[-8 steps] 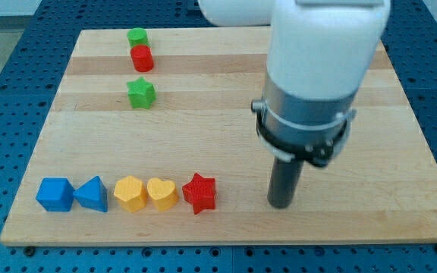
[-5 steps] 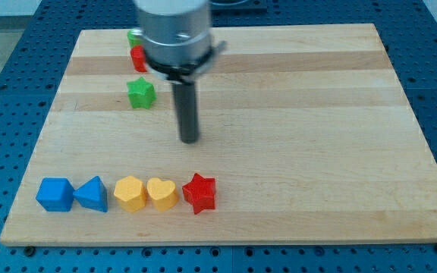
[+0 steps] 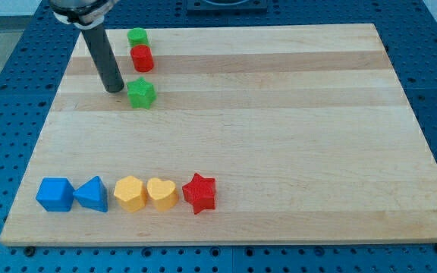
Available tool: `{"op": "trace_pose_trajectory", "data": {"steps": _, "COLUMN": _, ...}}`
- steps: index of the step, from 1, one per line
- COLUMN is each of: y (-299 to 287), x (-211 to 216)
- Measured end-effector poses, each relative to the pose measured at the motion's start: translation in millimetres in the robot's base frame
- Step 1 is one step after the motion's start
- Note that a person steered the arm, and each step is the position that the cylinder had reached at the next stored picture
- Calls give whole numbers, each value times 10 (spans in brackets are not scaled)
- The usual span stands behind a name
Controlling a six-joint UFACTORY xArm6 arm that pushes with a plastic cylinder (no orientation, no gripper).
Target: Slide the green star to the line of blocks
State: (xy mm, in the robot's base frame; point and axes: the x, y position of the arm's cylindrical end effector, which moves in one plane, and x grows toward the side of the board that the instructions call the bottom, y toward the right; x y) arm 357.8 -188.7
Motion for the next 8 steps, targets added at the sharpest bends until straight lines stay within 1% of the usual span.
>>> {"op": "trace_pose_trajectory", "data": {"steps": 2, "y": 538, "x": 116}}
{"op": "trace_pose_trajectory", "data": {"steps": 4, "y": 1006, "x": 430}}
{"op": "trace_pose_trajectory", "data": {"steps": 6, "y": 1071, "x": 740}}
{"op": "trace_pose_trajectory", "data": {"steps": 8, "y": 1521, "x": 1025}}
